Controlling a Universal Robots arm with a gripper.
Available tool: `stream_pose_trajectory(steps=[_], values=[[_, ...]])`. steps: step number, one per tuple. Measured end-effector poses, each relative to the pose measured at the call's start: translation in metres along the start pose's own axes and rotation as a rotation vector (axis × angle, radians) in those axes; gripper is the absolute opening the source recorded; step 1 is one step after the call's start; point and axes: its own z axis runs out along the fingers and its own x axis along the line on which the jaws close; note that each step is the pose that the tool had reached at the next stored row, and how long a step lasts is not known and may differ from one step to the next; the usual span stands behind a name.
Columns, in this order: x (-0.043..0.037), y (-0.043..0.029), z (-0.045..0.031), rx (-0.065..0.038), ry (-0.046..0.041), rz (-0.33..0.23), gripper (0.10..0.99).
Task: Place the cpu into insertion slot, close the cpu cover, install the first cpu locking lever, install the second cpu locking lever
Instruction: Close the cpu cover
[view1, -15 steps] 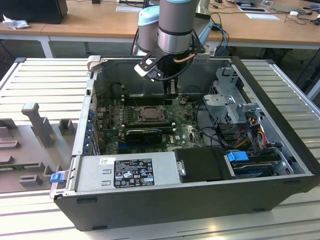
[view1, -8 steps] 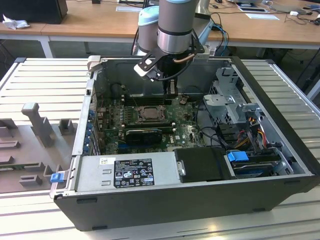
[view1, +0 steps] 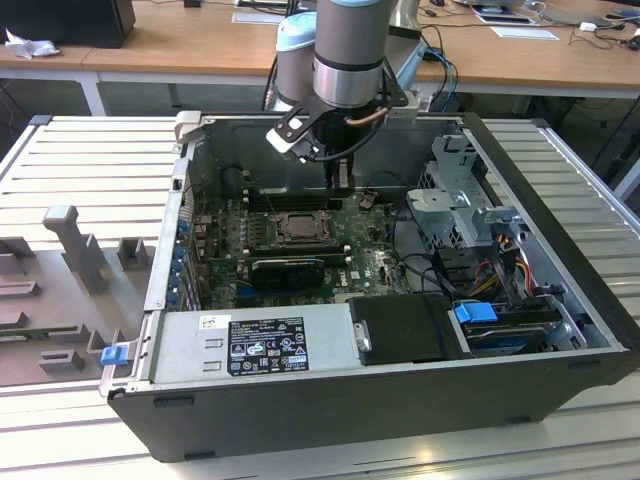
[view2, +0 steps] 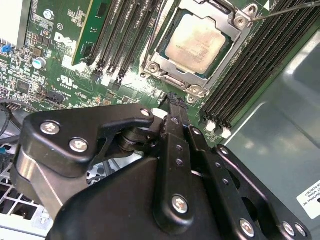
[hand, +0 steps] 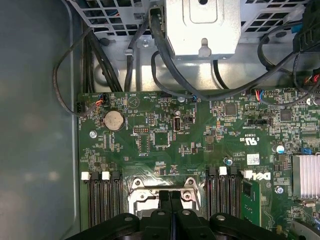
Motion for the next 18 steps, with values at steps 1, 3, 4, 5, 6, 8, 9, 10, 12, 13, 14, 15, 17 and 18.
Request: stream_pose_trajectory(steps=[1,3,4,5,6,8,9,10,12,13,14,15,17,18], values=[[0.0,-0.0002,0.0,0.0,0.0,0.0,0.106],[0.0,-0.0008,0.0,0.0,0.0,0.0,0.106],[0.0,-0.0009,0.0,0.0,0.0,0.0,0.106],[0.0,-0.0015,0.0,0.0,0.0,0.0,0.106],[-0.0001,-0.0022,0.0,0.0,0.0,0.0,0.106],[-0.0001,-0.0025,0.0,0.0,0.0001,0.0,0.106],[-0.0001,-0.0028,-0.0001,0.0,0.0,0.0,0.106],[-0.0001,-0.0029,-0.0001,0.0,0.0,0.0,0.106],[-0.0001,-0.0039,-0.0001,0.0,0.0,0.0,0.106],[-0.0001,-0.004,-0.0001,0.0,0.0,0.0,0.106],[-0.0001,-0.0041,-0.0001,0.0,0.0,0.0,0.106],[-0.0001,-0.0043,-0.0001,0.0,0.0,0.0,0.106],[-0.0001,-0.0047,-0.0001,0.0,0.0001,0.0,0.106],[-0.0001,-0.0048,-0.0001,0.0,0.0001,0.0,0.106]])
